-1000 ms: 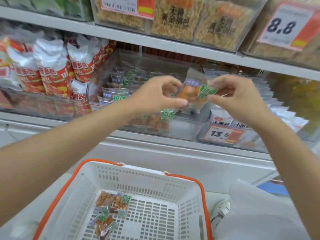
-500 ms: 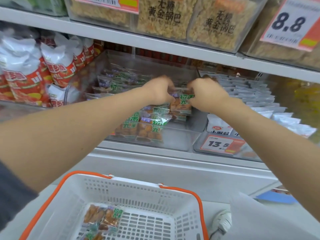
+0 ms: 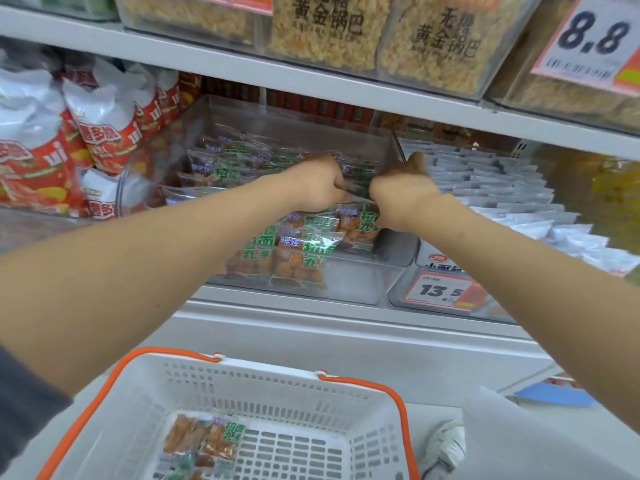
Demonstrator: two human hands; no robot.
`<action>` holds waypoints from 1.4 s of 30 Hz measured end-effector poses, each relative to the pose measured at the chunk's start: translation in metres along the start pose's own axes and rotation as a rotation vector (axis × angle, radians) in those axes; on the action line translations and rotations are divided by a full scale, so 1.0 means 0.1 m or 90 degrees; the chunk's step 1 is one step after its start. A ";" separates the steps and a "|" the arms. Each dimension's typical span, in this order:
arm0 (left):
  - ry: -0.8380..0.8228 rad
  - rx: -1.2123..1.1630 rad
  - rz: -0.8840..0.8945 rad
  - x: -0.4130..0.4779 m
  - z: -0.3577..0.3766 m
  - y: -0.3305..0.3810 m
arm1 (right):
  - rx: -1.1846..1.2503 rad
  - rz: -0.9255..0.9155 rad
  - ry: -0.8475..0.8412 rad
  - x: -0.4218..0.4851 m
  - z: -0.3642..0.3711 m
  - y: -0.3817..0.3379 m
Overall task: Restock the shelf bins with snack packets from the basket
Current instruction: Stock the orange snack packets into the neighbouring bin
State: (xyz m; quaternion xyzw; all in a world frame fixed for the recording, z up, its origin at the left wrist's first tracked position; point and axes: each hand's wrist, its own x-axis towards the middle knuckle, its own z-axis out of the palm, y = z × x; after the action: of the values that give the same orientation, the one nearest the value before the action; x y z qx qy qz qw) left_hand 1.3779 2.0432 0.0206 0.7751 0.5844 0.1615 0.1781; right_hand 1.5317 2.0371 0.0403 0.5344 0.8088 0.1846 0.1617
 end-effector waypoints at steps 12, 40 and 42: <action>0.141 -0.079 -0.025 0.01 0.11 -0.07 | 0.017 0.050 0.053 0.20 -0.03 0.07; 0.042 -0.065 -0.279 -2.51 1.00 -0.97 | 0.584 -0.131 -0.018 -1.27 0.92 -1.80; -0.033 -0.010 -0.307 -2.62 1.27 -1.21 | 0.548 -0.165 -0.106 -1.29 1.16 -1.99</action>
State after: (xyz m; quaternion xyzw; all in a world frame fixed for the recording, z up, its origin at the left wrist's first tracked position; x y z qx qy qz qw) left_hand 1.2645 1.8107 -0.1587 0.6157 0.7463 0.0994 0.2325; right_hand 1.4731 1.8607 -0.1475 0.4605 0.8563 -0.2335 0.0113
